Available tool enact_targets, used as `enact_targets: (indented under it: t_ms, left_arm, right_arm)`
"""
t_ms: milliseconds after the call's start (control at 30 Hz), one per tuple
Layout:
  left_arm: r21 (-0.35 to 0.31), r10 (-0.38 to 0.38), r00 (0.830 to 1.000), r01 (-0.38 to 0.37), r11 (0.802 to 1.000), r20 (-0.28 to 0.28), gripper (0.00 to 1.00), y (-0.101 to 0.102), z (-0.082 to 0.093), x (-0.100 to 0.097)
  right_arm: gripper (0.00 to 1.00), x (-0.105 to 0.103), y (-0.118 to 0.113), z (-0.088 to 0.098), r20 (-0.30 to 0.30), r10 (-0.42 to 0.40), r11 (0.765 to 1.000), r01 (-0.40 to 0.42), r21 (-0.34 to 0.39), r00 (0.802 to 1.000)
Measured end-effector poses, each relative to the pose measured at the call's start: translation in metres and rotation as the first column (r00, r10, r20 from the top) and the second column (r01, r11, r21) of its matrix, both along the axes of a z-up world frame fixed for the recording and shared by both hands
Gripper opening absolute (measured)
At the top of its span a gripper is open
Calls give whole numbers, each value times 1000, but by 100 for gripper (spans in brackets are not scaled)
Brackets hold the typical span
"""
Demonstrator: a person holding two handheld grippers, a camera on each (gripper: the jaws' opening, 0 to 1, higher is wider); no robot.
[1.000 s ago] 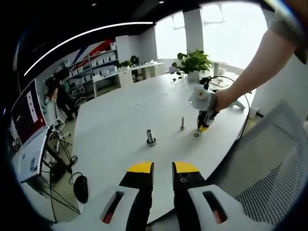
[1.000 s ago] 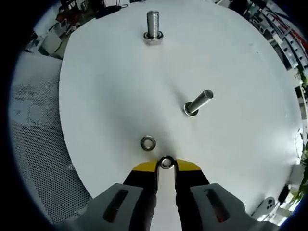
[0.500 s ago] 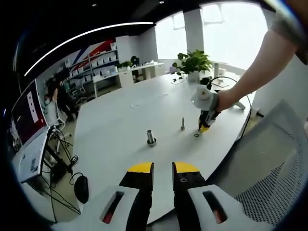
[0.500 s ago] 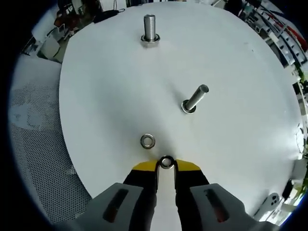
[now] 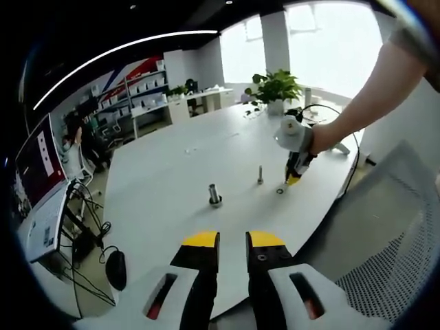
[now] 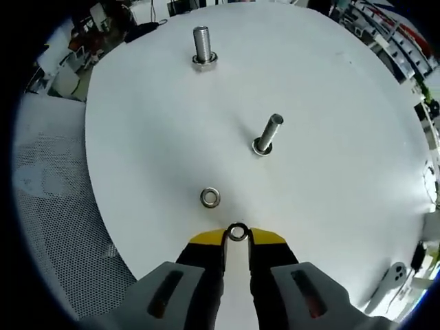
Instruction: Place the washer onto the threaded stud by aligning its center hole with the stud, sliding it down to the base, and recovering from edge contact or off-axis alignment until the washer reaches the visible bottom stop.
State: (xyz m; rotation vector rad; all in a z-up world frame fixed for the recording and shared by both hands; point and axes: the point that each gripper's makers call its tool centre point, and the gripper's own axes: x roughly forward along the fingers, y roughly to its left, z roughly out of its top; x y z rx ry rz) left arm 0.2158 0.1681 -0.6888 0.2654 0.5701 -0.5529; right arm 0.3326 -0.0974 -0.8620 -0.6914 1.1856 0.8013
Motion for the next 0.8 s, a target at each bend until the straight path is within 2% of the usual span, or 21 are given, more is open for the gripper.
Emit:
enact_targets:
  t_ms: [333, 800]
  left_arm:
    - [-5, -6, 1000, 6, 1000, 3, 13, -1, 1, 0]
    - [-7, -4, 1000, 4, 1000, 8, 13, -1, 2, 0]
  right_arm:
    - [14, 19, 6, 22, 46, -31, 998, 29, 57, 998]
    - [14, 48, 28, 51, 129, -4, 994, -10, 110, 992]
